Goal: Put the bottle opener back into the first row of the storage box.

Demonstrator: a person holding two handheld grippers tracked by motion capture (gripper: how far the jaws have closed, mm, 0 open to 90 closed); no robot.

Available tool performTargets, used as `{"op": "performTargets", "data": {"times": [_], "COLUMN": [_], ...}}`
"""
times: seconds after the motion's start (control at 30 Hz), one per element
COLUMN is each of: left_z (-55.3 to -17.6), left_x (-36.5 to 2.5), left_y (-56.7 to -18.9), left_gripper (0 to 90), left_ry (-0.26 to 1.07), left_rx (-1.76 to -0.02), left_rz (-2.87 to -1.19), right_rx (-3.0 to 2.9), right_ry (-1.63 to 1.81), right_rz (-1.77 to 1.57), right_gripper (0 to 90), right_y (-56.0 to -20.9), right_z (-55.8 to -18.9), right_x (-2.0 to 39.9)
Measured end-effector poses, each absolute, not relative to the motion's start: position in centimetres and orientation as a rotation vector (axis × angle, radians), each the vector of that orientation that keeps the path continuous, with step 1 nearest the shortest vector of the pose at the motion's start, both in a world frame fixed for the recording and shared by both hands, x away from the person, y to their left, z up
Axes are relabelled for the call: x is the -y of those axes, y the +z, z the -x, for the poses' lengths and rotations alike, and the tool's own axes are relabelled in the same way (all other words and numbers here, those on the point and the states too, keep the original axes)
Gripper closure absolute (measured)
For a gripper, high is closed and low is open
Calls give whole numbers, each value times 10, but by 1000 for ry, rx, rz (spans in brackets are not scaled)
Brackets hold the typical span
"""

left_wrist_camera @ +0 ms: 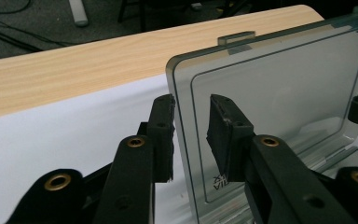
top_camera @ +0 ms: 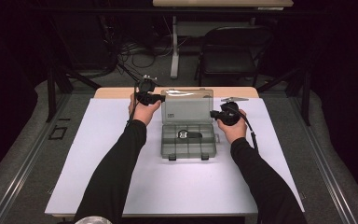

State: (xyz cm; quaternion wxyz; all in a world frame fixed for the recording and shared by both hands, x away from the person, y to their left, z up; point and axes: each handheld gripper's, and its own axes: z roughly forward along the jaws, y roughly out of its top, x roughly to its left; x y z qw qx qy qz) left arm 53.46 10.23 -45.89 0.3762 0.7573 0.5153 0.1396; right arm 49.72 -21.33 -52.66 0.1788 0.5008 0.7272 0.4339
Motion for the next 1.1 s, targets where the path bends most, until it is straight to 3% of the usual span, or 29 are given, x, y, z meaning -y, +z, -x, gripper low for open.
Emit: {"op": "performTargets", "data": {"times": [0.33, 1.1], "left_z": [-539, -534], "left_x": [-100, -98], "left_y": [-469, -465], "left_gripper": [823, 865], "left_ry": [323, 313], "left_rx": [-1367, -1446], "left_rz": [-1943, -1888], "right_rx": [-2054, -2048], "right_ry": [1232, 1234], "right_rz": [-1409, -1403], "right_gripper": [848, 847], "right_y": [-527, -528], "right_z": [-497, -496], "right_x": [213, 214]}}
